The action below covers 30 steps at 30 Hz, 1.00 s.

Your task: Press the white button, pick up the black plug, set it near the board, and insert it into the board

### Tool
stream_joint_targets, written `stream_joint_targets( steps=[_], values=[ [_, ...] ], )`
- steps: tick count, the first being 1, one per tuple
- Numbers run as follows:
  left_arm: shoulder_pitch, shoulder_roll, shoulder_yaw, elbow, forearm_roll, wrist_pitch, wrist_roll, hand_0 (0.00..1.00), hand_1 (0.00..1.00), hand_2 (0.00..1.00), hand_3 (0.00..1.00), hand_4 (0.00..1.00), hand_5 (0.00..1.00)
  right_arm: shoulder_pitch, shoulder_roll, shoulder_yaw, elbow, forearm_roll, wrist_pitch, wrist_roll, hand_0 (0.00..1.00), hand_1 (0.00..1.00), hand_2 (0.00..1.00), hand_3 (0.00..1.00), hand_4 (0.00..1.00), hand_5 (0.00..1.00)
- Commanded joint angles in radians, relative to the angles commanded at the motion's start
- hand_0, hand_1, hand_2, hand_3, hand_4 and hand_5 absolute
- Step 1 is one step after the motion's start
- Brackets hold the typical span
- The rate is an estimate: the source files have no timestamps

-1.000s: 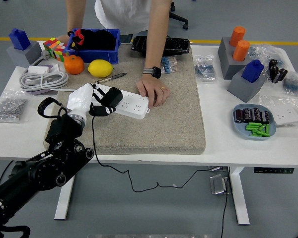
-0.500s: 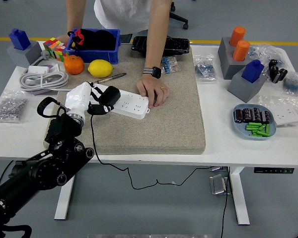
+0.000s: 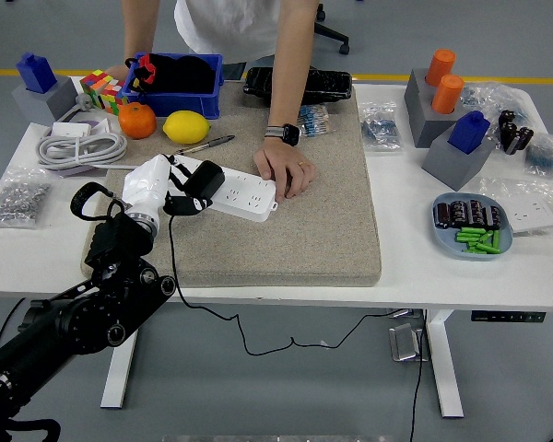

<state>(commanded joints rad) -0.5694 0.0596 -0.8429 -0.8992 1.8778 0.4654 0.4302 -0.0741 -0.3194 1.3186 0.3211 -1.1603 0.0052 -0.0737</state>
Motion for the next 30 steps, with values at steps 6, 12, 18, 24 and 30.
stream_joint_targets(
  steps=[6,12,18,24,30],
  values=[
    [0.003,-0.002,0.005,0.000,-0.007,-0.005,0.002,0.242,0.336,0.320,0.525,0.847,0.002,-0.001,0.000,0.000,-0.001,-0.001,-0.001,0.000,0.821,0.703,0.694,0.649,0.770,0.426],
    [0.004,-0.002,0.003,-0.003,0.000,-0.003,0.009,0.256,0.344,0.318,0.537,0.831,0.002,-0.001,0.001,0.000,0.000,-0.001,-0.001,0.000,0.820,0.703,0.694,0.649,0.770,0.426],
    [0.005,0.000,-0.006,-0.003,0.016,0.007,0.021,0.254,0.283,0.291,0.524,0.847,0.002,-0.001,0.000,-0.002,0.000,-0.003,-0.002,0.000,0.820,0.703,0.694,0.649,0.771,0.425],
    [0.007,-0.002,-0.006,-0.005,0.031,0.012,0.042,0.252,0.273,0.291,0.520,0.846,0.002,-0.001,0.001,0.000,0.000,-0.004,-0.002,0.001,0.819,0.702,0.694,0.649,0.771,0.425],
    [0.009,-0.005,-0.004,-0.007,0.032,0.013,0.054,0.249,0.270,0.294,0.522,0.834,0.002,-0.001,0.001,0.001,-0.001,-0.005,-0.002,0.001,0.819,0.702,0.694,0.650,0.771,0.424]
  ],
)
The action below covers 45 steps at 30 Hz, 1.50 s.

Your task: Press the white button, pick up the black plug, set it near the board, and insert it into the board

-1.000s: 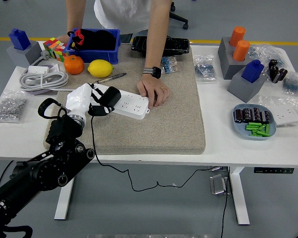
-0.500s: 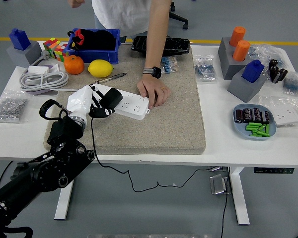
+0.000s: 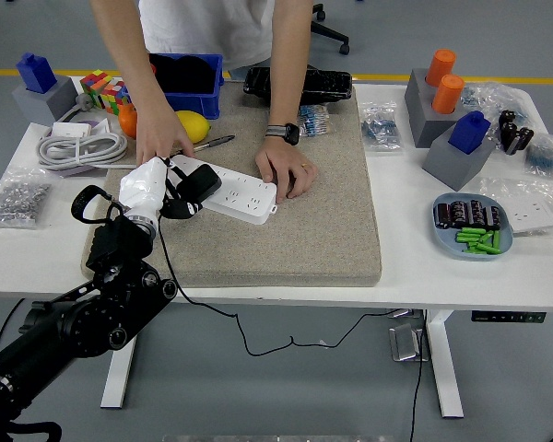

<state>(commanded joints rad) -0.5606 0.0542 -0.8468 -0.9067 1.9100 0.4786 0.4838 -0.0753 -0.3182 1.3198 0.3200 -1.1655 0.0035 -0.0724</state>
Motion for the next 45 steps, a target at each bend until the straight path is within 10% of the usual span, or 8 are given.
stream_joint_targets(
  steps=[22,23,45],
  values=[
    [0.001,-0.004,-0.002,0.002,-0.022,-0.031,0.040,0.248,0.278,0.298,0.533,0.814,0.002,0.002,0.001,0.001,0.000,-0.001,-0.003,0.003,0.821,0.702,0.694,0.650,0.772,0.424],
    [0.001,-0.004,-0.003,0.003,-0.028,-0.036,0.039,0.342,0.468,0.413,0.544,0.914,0.096,0.002,0.001,0.002,0.000,-0.001,-0.003,0.003,0.821,0.702,0.694,0.650,0.773,0.422],
    [0.003,-0.004,-0.011,0.003,-0.074,-0.067,0.005,0.714,0.778,0.646,0.699,0.998,0.356,0.001,0.001,0.000,-0.002,-0.001,-0.003,0.005,0.821,0.702,0.695,0.650,0.776,0.423]
  ],
)
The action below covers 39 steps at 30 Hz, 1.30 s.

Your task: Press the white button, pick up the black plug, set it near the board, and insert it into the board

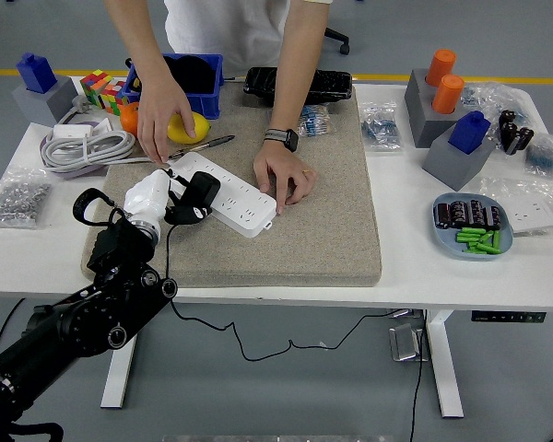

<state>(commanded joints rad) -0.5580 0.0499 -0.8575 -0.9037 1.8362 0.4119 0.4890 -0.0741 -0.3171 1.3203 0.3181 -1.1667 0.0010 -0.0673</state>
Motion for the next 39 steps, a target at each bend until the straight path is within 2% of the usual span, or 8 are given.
stream_joint_targets(
  steps=[7,13,14,19,20,27,38,39],
  values=[
    [0.002,0.002,0.000,-0.001,0.004,-0.005,0.006,0.701,0.767,0.631,0.689,0.998,0.340,-0.001,-0.001,0.002,-0.001,0.000,-0.001,0.001,0.822,0.703,0.694,0.650,0.777,0.424],
    [0.004,0.004,0.003,-0.002,0.004,-0.012,0.015,0.686,0.728,0.591,0.685,0.987,0.243,-0.001,0.000,0.001,0.000,-0.001,-0.001,0.002,0.823,0.702,0.695,0.651,0.779,0.423],
    [0.005,0.005,0.005,-0.002,0.003,-0.013,0.016,0.640,0.630,0.480,0.649,0.940,0.147,-0.002,0.000,0.002,-0.001,-0.001,-0.001,0.003,0.823,0.702,0.695,0.650,0.779,0.423],
    [0.008,0.010,0.008,-0.003,-0.002,-0.013,0.017,0.640,0.630,0.480,0.649,0.940,0.147,-0.003,-0.001,0.001,-0.002,-0.002,-0.002,0.003,0.823,0.702,0.695,0.650,0.779,0.423],
    [0.009,0.011,0.007,-0.004,-0.002,-0.013,0.017,0.573,0.543,0.399,0.602,0.912,0.114,-0.004,-0.001,0.001,-0.002,-0.002,-0.003,0.003,0.823,0.702,0.695,0.650,0.779,0.423],
    [0.008,0.013,0.004,-0.004,-0.003,-0.014,0.017,0.569,0.511,0.377,0.596,0.919,0.140,-0.002,0.000,0.000,-0.001,-0.001,-0.003,0.005,0.823,0.702,0.695,0.652,0.779,0.423],
    [0.012,0.012,0.004,-0.005,-0.008,-0.016,0.000,0.577,0.578,0.447,0.624,0.958,0.174,-0.003,0.001,-0.001,-0.002,-0.002,-0.002,0.004,0.822,0.702,0.696,0.651,0.779,0.422],
    [0.013,0.012,0.004,-0.004,-0.009,-0.017,-0.003,0.677,0.754,0.645,0.711,0.981,0.220,-0.003,0.001,-0.001,-0.002,-0.003,-0.002,0.005,0.823,0.702,0.696,0.650,0.780,0.420]
  ],
)
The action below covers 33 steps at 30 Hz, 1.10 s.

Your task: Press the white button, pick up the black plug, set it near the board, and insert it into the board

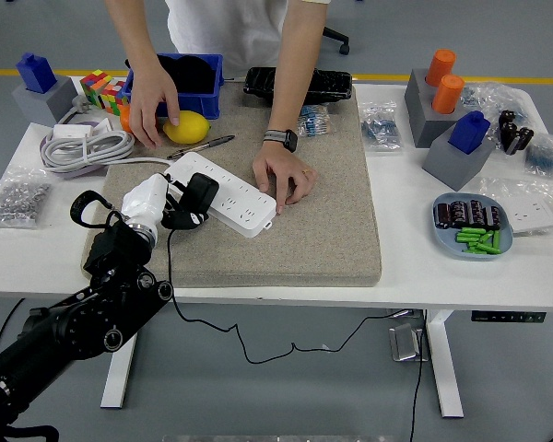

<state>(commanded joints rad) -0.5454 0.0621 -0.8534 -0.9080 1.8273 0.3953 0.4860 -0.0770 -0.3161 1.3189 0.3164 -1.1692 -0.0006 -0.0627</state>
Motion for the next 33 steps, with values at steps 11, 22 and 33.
stream_joint_targets(
  steps=[11,22,33],
  values=[
    [0.001,-0.003,-0.002,0.006,-0.032,-0.009,-0.043,0.870,0.905,0.875,0.895,0.998,0.527,0.000,0.000,-0.001,0.000,-0.001,0.000,0.000,0.823,0.702,0.695,0.650,0.781,0.418],
    [0.001,-0.003,-0.003,0.004,-0.036,-0.016,-0.051,0.908,0.944,0.941,0.973,0.998,0.709,-0.001,0.001,0.004,-0.001,-0.002,0.000,0.001,0.823,0.701,0.695,0.649,0.781,0.418],
    [0.010,0.005,-0.022,-0.022,-0.032,-0.012,-0.062,0.913,0.946,0.940,0.966,0.998,0.694,-0.003,0.002,0.004,-0.002,-0.003,-0.001,0.001,0.823,0.701,0.695,0.649,0.781,0.413]
  ],
)
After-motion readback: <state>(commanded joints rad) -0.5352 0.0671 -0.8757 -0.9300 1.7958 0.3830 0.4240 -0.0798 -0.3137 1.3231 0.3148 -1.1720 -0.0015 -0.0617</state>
